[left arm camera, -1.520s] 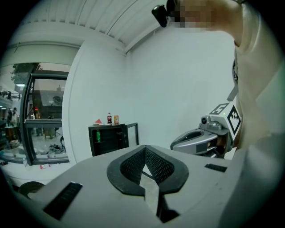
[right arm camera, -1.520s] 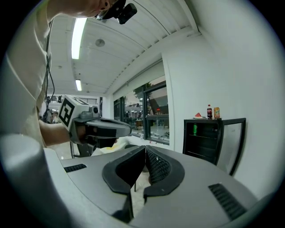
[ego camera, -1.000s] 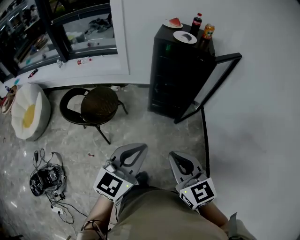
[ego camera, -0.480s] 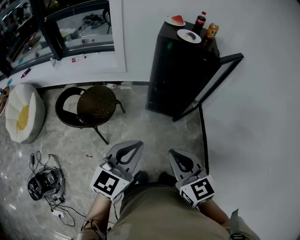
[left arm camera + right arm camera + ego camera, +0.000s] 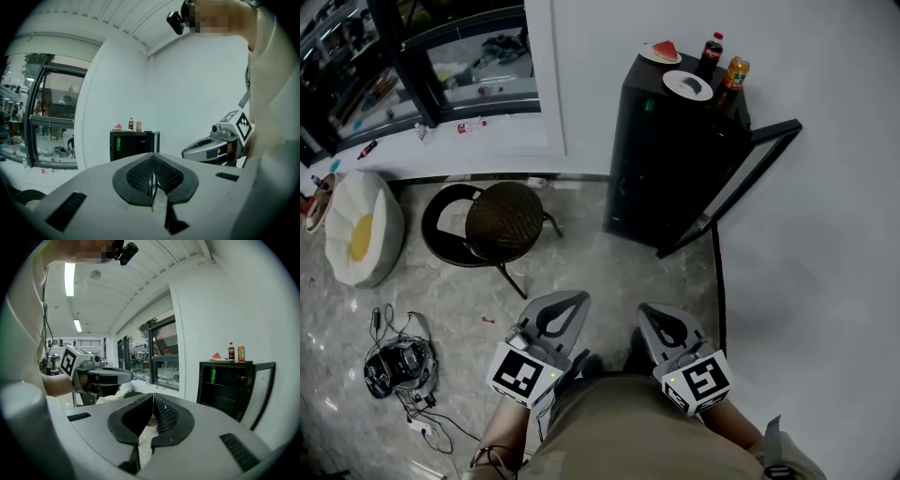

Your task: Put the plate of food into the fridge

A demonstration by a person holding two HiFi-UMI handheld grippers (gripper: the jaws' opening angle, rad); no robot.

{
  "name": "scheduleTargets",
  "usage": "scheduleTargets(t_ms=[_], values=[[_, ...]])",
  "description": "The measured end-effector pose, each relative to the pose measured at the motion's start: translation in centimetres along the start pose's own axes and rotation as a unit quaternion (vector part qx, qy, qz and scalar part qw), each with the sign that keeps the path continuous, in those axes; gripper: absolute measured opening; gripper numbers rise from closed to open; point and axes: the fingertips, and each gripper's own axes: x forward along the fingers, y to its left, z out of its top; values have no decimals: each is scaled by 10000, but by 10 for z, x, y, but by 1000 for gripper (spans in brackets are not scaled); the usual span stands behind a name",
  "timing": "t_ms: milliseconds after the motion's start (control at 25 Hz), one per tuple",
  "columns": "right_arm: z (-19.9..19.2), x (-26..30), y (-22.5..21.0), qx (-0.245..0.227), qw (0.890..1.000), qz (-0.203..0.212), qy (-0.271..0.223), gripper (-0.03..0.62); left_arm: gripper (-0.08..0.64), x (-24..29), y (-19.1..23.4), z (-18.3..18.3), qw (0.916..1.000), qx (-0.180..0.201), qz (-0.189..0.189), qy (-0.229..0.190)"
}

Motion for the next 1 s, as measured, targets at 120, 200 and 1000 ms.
scheduleTargets(t_ms=[120, 200, 1000], values=[[3, 0, -24, -46, 9999, 97, -32, 21, 9, 22, -2, 7, 9999, 62, 81, 41], [5, 0, -41, -47, 9999, 115, -44, 21, 9, 39, -2, 13, 9998, 112, 141, 63], [-7, -30, -203, 306, 9995, 45, -107, 21, 9, 209, -29, 48, 9922, 1146, -75, 494]])
